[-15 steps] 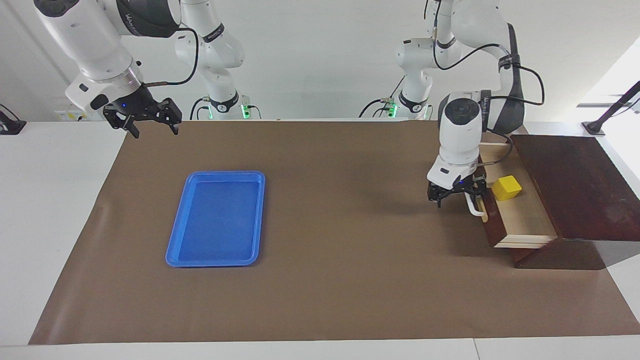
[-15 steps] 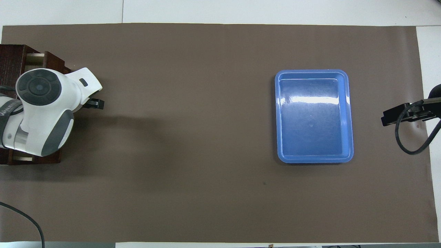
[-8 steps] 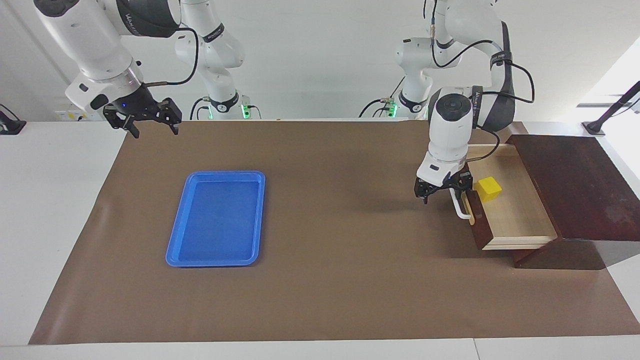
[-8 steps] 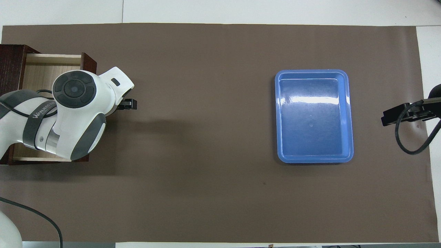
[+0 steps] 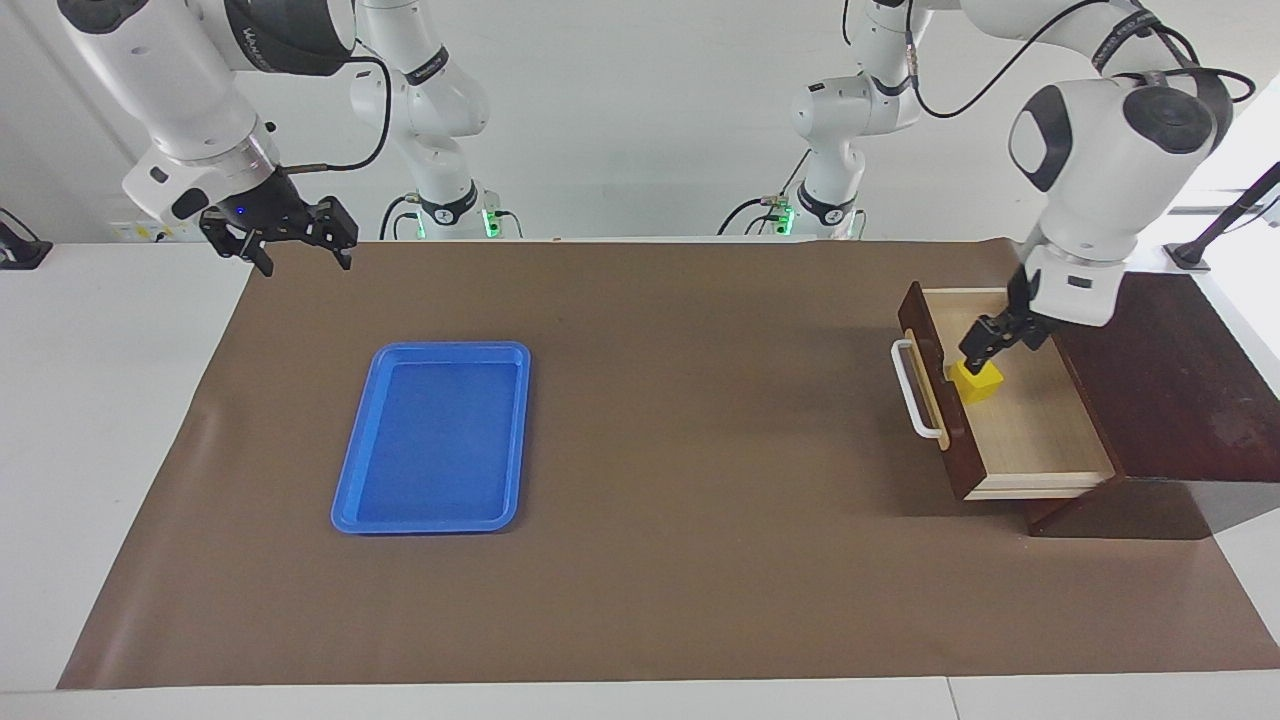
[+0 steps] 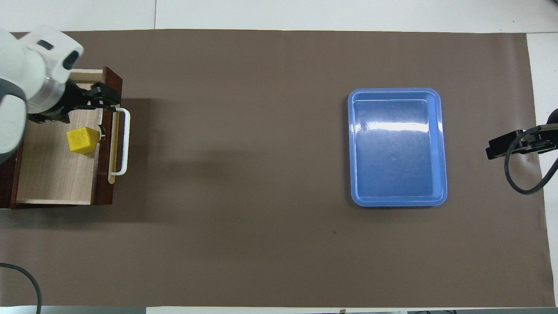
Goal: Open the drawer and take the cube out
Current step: 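Lower the left gripper into the drawer and grasp the yellow cube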
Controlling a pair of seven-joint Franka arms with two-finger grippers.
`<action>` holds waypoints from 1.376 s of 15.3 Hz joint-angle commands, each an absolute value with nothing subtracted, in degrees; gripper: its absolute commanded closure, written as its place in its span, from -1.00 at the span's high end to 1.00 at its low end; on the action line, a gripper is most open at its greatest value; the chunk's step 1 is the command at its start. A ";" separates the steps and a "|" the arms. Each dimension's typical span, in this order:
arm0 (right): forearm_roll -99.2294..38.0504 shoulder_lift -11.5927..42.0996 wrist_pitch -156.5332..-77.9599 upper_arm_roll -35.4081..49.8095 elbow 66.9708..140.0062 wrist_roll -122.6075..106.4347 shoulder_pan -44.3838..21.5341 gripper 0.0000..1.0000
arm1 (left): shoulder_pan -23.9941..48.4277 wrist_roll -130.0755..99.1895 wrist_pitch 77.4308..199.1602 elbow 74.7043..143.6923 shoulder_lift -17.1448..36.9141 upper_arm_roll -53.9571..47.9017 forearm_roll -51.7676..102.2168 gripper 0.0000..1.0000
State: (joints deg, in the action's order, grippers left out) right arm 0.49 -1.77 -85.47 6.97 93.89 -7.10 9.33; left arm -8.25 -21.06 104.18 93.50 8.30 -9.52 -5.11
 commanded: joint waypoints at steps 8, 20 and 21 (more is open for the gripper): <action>0.70 -2.11 -85.95 7.56 93.78 -6.77 9.93 1.00 | -9.49 -22.41 113.81 108.36 4.93 -10.02 -4.22 1.00; 0.53 -2.20 -87.45 7.82 94.13 -6.68 9.32 1.00 | -8.88 -23.46 103.32 95.33 9.57 -10.02 -4.31 -1.00; 0.53 -2.20 -87.54 7.82 94.39 -6.59 9.32 1.00 | -8.18 -25.99 99.79 91.53 10.28 -10.19 -4.22 -1.00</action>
State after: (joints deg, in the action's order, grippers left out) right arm 0.49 -1.77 -87.50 7.55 93.89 -7.10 9.11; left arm -9.86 -22.89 108.13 101.94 7.06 -10.41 -4.72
